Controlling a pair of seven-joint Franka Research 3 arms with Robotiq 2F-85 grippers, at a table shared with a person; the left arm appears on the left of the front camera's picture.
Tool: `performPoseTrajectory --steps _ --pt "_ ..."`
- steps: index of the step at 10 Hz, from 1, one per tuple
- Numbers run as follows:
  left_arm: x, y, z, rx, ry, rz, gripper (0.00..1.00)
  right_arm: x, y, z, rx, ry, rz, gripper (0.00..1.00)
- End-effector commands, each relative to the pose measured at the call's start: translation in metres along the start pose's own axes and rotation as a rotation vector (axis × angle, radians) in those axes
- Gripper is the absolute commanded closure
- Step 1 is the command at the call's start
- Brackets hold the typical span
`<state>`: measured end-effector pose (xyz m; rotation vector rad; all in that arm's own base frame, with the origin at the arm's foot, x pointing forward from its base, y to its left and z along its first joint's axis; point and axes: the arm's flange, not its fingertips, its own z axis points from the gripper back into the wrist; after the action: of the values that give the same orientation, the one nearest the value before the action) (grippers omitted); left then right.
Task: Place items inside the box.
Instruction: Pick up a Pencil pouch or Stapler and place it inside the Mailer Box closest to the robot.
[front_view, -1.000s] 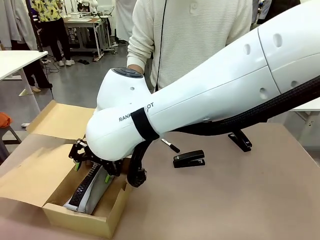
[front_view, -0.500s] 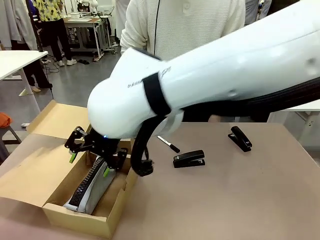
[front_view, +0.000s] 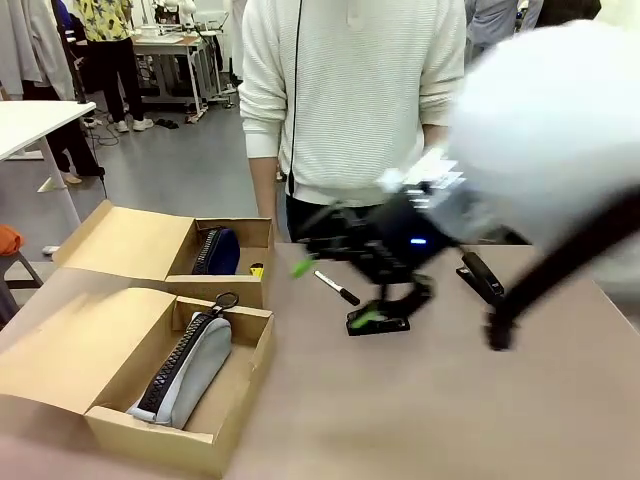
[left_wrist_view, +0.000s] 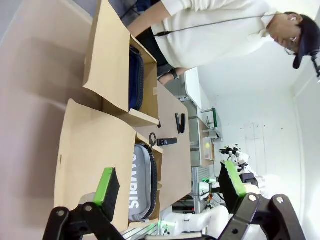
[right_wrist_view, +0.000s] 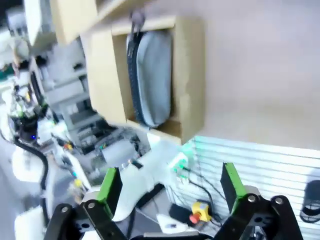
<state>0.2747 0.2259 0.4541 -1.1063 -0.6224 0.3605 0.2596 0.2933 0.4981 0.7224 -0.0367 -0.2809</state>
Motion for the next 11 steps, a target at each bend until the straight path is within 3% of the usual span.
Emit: performPoseTrajectory --steps 1,2,3,4,6,8,9,11 --pt "0.001 0.0 0.0 -0.015 -0.004 -0.016 0.0 -0.005 0.035 -0.034 -0.05 0.086 0.068 0.0" --pt "0.001 0.0 0.0 -0.015 -0.004 -0.016 0.0 -0.005 0.035 -0.034 -0.05 0.086 0.068 0.0" --pt "0.001 0.0 0.0 -0.015 -0.004 -0.016 0.0 -0.005 -0.009 0.007 -0.004 -0.013 0.004 0.0" --pt "0.001 0.0 0.0 -0.015 -0.004 -0.016 0.0 0.001 -0.012 0.021 0.065 -0.007 0.004 0.0" --pt "0.001 0.0 0.0 -0.015 -0.004 -0.016 0.0 0.023 -0.068 0.107 0.272 -0.051 -0.174 0.0" --pt "0.001 0.0 0.0 -0.015 -0.004 -0.016 0.0 0.029 -0.141 0.165 0.345 0.123 -0.26 0.0" --pt "0.001 0.0 0.0 -0.015 -0.004 -0.016 0.0 0.028 -0.178 0.188 0.419 0.191 -0.236 0.0" --pt "0.001 0.0 0.0 -0.015 -0.004 -0.016 0.0 0.026 -0.256 0.221 0.685 0.255 -0.191 0.0"
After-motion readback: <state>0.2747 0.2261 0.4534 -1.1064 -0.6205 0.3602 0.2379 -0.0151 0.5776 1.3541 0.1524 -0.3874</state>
